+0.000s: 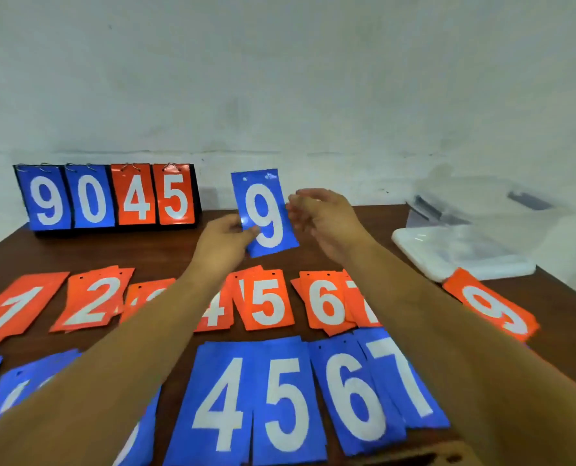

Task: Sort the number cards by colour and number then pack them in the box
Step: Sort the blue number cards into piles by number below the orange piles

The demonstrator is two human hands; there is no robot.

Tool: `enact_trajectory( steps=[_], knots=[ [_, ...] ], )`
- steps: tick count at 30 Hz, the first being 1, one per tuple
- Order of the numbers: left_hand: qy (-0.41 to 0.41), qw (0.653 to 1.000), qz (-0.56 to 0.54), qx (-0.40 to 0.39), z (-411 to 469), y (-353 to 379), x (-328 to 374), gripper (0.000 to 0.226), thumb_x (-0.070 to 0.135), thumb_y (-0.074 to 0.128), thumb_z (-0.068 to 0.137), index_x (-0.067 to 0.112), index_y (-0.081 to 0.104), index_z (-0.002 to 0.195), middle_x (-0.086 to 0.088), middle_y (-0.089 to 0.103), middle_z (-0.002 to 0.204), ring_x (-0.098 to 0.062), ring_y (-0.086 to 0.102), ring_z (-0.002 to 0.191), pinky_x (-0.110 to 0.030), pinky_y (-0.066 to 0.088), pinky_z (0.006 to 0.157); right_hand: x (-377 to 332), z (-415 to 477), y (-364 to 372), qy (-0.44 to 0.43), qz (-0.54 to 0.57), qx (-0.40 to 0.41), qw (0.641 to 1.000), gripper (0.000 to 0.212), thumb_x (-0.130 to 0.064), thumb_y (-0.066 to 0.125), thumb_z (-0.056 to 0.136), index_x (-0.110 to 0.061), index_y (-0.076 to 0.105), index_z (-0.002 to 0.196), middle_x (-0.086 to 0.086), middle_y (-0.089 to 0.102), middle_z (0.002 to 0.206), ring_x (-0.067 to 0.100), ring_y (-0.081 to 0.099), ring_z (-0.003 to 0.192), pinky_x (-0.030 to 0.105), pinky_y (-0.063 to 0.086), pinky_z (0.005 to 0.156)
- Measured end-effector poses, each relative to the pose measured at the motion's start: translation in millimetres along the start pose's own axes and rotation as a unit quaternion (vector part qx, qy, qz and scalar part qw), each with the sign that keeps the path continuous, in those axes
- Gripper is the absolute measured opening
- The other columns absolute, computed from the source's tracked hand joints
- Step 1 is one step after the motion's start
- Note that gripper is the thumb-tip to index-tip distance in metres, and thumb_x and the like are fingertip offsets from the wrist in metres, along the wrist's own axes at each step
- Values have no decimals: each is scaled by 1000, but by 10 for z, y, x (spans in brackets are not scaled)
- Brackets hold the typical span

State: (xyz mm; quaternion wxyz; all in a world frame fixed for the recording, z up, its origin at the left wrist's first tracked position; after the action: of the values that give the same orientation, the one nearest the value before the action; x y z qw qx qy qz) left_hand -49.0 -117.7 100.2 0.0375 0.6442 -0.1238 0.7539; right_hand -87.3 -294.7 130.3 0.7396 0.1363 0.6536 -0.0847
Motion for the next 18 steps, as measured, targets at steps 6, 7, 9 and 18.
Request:
enact_trajectory(
  steps=[6, 7, 9, 18],
  knots=[
    [-34, 995, -71, -55, -667, 749, 63, 7, 13, 65, 91, 10, 69, 96, -9, 75, 97, -22, 74, 85, -33, 61, 68, 262, -780, -658, 18, -71, 140, 987, 18, -14, 70, 87, -4, 65, 102, 7, 68, 91, 13, 62, 74, 22, 50, 61],
    [-34, 994, -68, -74, -765, 878, 69, 7, 14, 65, 91, 10, 69, 96, -7, 76, 95, -21, 74, 85, -34, 61, 71, 295, -880, -779, 22, -66, 141, 988, 14, -13, 68, 88, -6, 66, 100, 9, 71, 97, 17, 66, 80, 27, 55, 66],
    [-45, 991, -56, -112, -912, 1152, 47, 10, 16, 66, 91, 12, 70, 99, -4, 76, 94, -20, 74, 86, -37, 60, 76, 332, -1063, -1028, 32, -70, 133, 988, 10, -11, 66, 90, -6, 68, 98, 11, 73, 101, 24, 70, 88, 39, 58, 79],
    [-97, 972, -76, -202, -1361, 2344, -12, 15, 1, 59, 91, 7, 63, 105, -13, 74, 100, -26, 74, 82, -35, 59, 66, 213, -1669, -2714, 52, -376, 236, 894, 28, -27, 62, 90, 0, 66, 88, 14, 68, 83, 23, 62, 74, 40, 52, 71]
  ],
)
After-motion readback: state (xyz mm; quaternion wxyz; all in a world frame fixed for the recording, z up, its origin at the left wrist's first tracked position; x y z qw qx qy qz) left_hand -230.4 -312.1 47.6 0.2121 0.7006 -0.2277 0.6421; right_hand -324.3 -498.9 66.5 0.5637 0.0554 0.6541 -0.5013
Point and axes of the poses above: each hand's wrist, its own z-axis towards the middle knuckle, its own y-axis out of the palm, x = y × z, the point moved 6 cm from there along z, towards the middle knuckle
